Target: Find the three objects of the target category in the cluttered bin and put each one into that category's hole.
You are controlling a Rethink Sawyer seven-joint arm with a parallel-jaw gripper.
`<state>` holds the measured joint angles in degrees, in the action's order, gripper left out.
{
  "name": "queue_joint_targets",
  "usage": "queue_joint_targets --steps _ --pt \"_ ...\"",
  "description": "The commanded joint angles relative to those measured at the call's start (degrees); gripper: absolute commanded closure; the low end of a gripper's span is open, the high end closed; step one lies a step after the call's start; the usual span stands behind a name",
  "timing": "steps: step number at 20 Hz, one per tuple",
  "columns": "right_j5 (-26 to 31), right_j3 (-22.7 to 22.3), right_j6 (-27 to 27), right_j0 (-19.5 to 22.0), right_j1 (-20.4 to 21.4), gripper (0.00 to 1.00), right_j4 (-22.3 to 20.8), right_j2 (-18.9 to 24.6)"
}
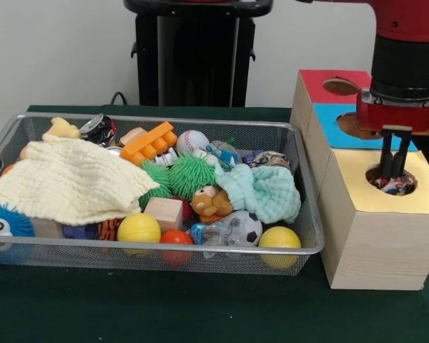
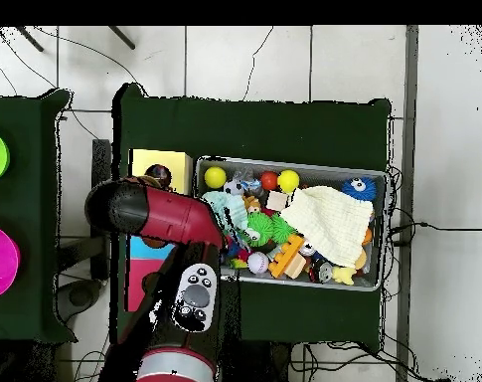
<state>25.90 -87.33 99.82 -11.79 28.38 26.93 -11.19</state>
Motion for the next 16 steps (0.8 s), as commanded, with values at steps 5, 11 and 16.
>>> queue_joint_targets --steps 5,11,16 --pt "15.2 -4.7 12.2 -0.6 5.0 1.0 -2.7 -2.6" --pt "17.1 -4.8 11.7 -0.8 7.4 1.0 -3.6 -3.7" --pt "17.1 -6.3 9.1 -0.6 8.9 1.0 -5.4 -4.8"
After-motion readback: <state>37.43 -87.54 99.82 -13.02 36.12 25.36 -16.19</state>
